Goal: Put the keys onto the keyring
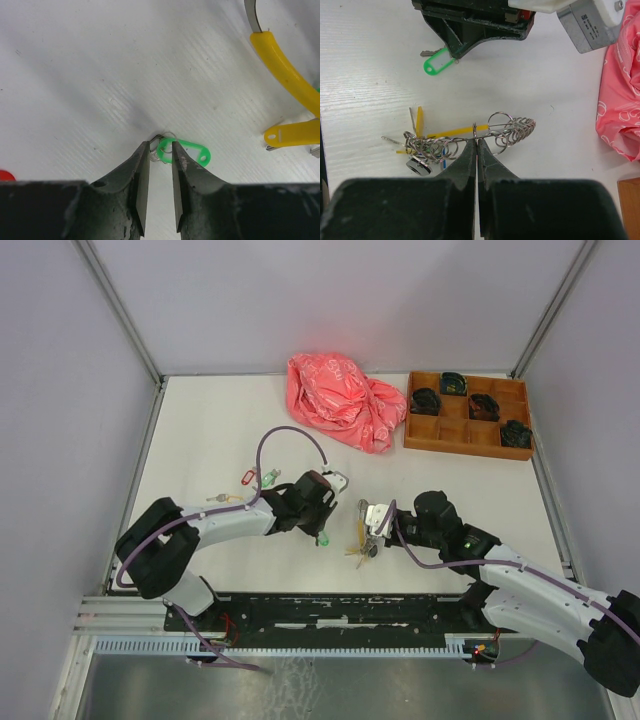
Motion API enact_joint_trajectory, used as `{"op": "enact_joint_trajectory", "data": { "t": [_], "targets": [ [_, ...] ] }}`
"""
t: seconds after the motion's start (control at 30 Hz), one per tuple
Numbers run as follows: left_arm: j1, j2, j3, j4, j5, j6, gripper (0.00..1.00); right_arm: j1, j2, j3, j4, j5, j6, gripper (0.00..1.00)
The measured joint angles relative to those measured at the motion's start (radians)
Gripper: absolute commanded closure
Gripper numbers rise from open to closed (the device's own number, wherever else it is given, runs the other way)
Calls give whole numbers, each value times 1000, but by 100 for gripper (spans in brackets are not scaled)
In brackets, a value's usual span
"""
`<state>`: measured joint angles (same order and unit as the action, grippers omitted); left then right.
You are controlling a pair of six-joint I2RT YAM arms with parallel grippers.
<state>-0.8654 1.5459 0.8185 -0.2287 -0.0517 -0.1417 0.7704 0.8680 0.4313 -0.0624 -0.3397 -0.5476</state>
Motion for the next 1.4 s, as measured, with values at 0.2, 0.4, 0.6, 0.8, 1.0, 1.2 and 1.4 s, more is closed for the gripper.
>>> {"op": "enact_joint_trajectory", "data": {
  "t": [0.2, 0.4, 0.6, 0.8, 1.0, 1.2, 1.4],
  "targets": [
    [0, 0, 16, -21, 1, 0, 65, 0, 2, 0, 0, 0, 0, 99],
    [-22, 0, 24, -24, 0, 1, 64, 0, 5, 0, 0, -2, 0, 99],
    [-40, 24, 32, -27, -21, 2, 65, 0, 10, 0, 0, -7, 0, 99],
    [-46, 66, 39, -30, -33, 2, 76, 0, 10, 0, 1, -8, 0, 99],
    [-47, 66, 41, -31, -58, 3, 88, 0, 10, 0, 1, -8, 0, 99],
    [-39, 63, 41, -32, -68, 2, 83, 0, 10, 0, 1, -8, 0, 99],
    [-26, 46, 41, -33, -70, 1, 81, 0, 10, 0, 1, -8, 0, 99]
  ]
}}
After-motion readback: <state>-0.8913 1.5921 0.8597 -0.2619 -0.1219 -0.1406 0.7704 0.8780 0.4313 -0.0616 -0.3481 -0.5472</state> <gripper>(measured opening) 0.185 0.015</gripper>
